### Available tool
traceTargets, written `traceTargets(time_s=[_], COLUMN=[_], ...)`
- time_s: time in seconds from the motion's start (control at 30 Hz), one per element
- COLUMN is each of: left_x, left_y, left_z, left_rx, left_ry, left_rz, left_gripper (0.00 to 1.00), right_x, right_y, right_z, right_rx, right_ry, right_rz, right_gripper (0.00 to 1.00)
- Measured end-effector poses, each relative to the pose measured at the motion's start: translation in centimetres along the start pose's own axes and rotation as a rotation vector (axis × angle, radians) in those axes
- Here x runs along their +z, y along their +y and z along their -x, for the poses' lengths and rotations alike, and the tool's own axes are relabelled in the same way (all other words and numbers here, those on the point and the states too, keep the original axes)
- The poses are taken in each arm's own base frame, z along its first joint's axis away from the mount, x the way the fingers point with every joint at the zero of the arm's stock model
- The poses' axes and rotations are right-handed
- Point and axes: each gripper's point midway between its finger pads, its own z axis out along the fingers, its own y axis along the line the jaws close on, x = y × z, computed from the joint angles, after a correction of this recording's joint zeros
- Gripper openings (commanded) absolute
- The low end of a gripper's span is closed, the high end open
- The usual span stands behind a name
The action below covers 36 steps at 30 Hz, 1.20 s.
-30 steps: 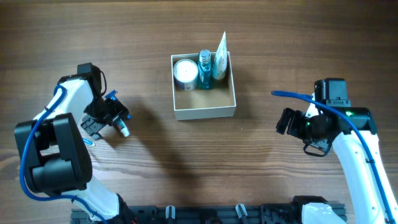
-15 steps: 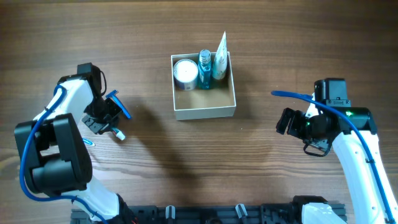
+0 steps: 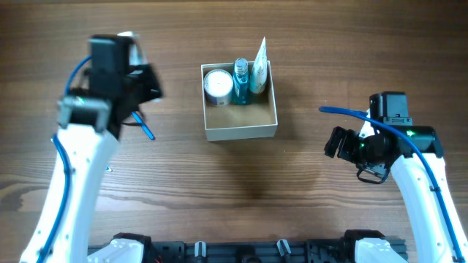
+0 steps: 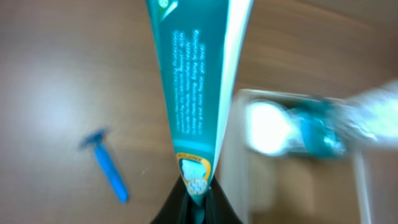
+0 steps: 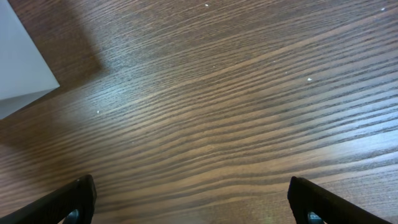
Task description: Pack container
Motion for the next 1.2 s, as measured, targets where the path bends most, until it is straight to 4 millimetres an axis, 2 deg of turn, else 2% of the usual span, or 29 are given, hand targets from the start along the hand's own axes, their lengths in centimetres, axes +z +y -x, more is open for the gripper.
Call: traceTargets(time_s=[0.03, 0.1, 0.13, 0.2, 0.3, 0.37, 0.5, 0.53, 0.57, 0.6, 0.63, 0.67, 0.73, 0.87, 0.93, 1.0, 1.1, 1.13, 1.17, 1.2], left_x=[-0.7, -1.0, -0.6, 0.4, 2.5, 4.5, 7.7, 8.2, 8.7, 8.9, 9.0, 9.0, 9.0, 8.8, 8.0, 6.7, 2.6, 1.8, 1.2, 0.8], left_y=[-2.5, -5.8, -8.7, -11.8, -14.8, -15.3, -14.9, -14.8, -14.7, -14.7, -14.7, -14.7, -14.6, -13.7, -13.1, -12.2, -7.0, -5.2, -2.4, 1.3], left_z=[-0.2, -1.3, -2.8, -4.9, -7.3, -9.0, -11.1, -11.4, -11.8, -12.0, -12.1, -12.0, -12.1, -12.3, -11.1, -9.5, -4.0, -2.8, -1.4, -0.1], left_rx=[0.123, 0.324, 0.504, 0.709, 0.891, 0.953, 1.001, 1.006, 1.014, 1.019, 1.023, 1.028, 1.033, 1.023, 0.976, 0.897, 0.578, 0.492, 0.363, 0.197], left_ry=[-0.019, -0.021, -0.005, 0.018, 0.052, 0.110, 0.202, 0.218, 0.232, 0.239, 0.242, 0.241, 0.245, 0.270, 0.237, 0.197, 0.076, 0.053, 0.030, 0.011], left_rz=[-0.053, -0.116, -0.169, -0.224, -0.274, -0.278, -0.264, -0.261, -0.259, -0.258, -0.259, -0.259, -0.259, -0.222, -0.171, -0.136, -0.038, -0.009, 0.035, 0.101], left_gripper=[0.04, 0.04, 0.04, 0.04, 0.04, 0.04, 0.04, 0.10, 0.32, 0.41, 0.54, 0.73, 0.80, 0.83, 1.00, 1.00, 1.00, 1.00, 1.00, 1.00], right_x=[0.0, 0.0, 0.0, 0.0, 0.0, 0.0, 0.0, 0.0, 0.0, 0.0, 0.0, 0.0, 0.0, 0.0, 0.0, 0.0, 0.0, 0.0, 0.0, 0.0], right_y=[0.0, 0.0, 0.0, 0.0, 0.0, 0.0, 0.0, 0.0, 0.0, 0.0, 0.0, 0.0, 0.0, 0.0, 0.0, 0.0, 0.0, 0.0, 0.0, 0.0], right_z=[0.0, 0.0, 0.0, 0.0, 0.0, 0.0, 0.0, 0.0, 0.0, 0.0, 0.0, 0.0, 0.0, 0.0, 0.0, 0.0, 0.0, 0.0, 0.0, 0.0], right_rx=[0.000, 0.000, 0.000, 0.000, 0.000, 0.000, 0.000, 0.000, 0.000, 0.000, 0.000, 0.000, 0.000, 0.000, 0.000, 0.000, 0.000, 0.000, 0.000, 0.000], right_ry=[0.000, 0.000, 0.000, 0.000, 0.000, 0.000, 0.000, 0.000, 0.000, 0.000, 0.000, 0.000, 0.000, 0.000, 0.000, 0.000, 0.000, 0.000, 0.000, -0.001], right_rz=[0.000, 0.000, 0.000, 0.000, 0.000, 0.000, 0.000, 0.000, 0.000, 0.000, 0.000, 0.000, 0.000, 0.000, 0.000, 0.000, 0.000, 0.000, 0.000, 0.001], right_gripper=[1.00, 1.00, 1.00, 1.00, 1.00, 1.00, 1.00, 1.00, 1.00, 1.00, 1.00, 1.00, 1.00, 1.00, 1.00, 1.00, 1.00, 1.00, 0.99, 1.00])
